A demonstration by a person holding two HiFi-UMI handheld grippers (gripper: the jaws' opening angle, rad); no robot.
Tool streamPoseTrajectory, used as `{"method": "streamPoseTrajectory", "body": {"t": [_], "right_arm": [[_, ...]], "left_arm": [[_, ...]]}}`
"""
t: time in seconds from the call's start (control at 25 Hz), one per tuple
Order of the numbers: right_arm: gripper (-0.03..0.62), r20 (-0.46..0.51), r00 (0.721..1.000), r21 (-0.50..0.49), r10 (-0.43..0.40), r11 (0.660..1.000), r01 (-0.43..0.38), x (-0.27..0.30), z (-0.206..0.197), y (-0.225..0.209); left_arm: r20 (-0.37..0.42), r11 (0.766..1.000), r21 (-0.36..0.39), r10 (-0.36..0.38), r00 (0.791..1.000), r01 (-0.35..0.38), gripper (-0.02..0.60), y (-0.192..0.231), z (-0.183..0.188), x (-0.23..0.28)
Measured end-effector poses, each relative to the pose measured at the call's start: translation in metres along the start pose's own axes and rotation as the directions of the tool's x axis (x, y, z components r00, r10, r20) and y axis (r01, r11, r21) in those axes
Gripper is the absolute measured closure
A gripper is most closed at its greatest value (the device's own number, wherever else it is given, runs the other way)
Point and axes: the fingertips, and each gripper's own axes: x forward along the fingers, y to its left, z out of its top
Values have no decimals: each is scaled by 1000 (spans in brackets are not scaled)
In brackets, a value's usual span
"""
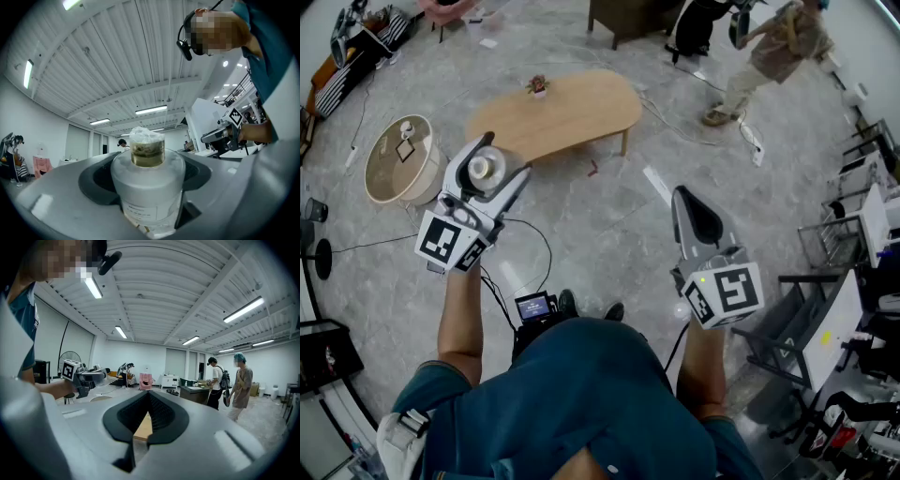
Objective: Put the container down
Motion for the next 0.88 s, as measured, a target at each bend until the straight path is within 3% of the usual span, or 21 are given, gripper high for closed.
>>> {"method": "streamPoseTrajectory", "body": {"t": [0.52,0.88], "right_arm": [[588,-14,1000,6,-15,1000,15,17,2,7],[583,29,999,48,-40,998,39,28,8,4]], "left_arm": [[-7,1000,-14,-26,1000,26,247,16,-7,2],[1,998,-23,-52,999,52,247,28,-11,8]]}}
